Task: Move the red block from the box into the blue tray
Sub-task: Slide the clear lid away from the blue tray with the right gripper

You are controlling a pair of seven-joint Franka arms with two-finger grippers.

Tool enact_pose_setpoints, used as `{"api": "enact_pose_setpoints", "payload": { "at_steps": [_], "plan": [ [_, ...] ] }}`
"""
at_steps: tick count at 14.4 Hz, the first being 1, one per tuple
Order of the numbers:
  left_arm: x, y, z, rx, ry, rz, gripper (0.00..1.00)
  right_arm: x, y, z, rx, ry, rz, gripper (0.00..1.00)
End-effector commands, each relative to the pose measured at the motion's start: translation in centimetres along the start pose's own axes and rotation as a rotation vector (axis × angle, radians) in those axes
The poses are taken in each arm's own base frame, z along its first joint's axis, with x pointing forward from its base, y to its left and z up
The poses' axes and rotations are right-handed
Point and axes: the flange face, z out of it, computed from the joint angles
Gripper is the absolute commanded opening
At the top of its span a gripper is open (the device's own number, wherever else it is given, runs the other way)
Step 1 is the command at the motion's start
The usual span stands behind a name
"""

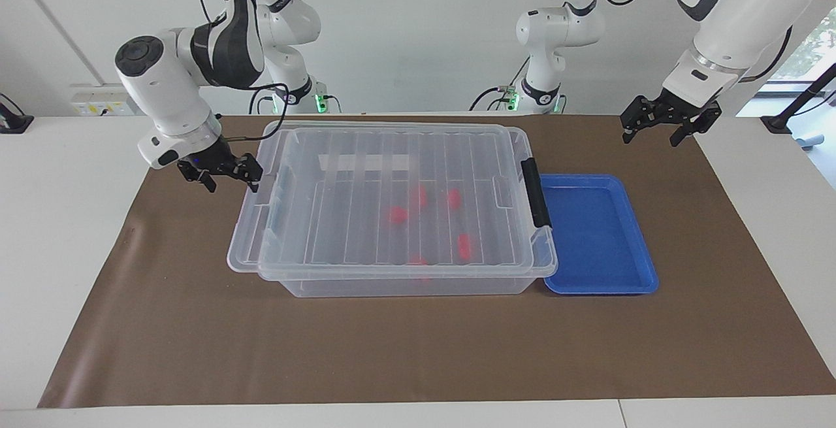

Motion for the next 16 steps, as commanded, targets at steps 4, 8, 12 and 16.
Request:
{"api": "enact_pose_setpoints", "payload": {
  "at_steps": [4,8,12,16],
  "plan": [
    [-0.9,-0.1,-0.1,-0.015,0.007,0.004,1.00,-0.4,5.5,-0.3,-0.001,0.060,-0.075,1.00],
    [-1.0,0.1,-0.1,-0.016,-0.004,0.003,1.00,-0.4,7.5,-0.5,-0.017,0.072,-0.086,1.00],
    [-0.9,1.0,-0.1,-0.015,-0.002,0.020,1.00,-0.6,9.7,-0.8,-0.025,0.079,-0.109,1.00],
    [0.2,4.7,-0.4,-0.007,0.071,0.086,1.00,-0.9,11.6,-0.9,-0.030,0.084,-0.128,1.00]
  ]
}}
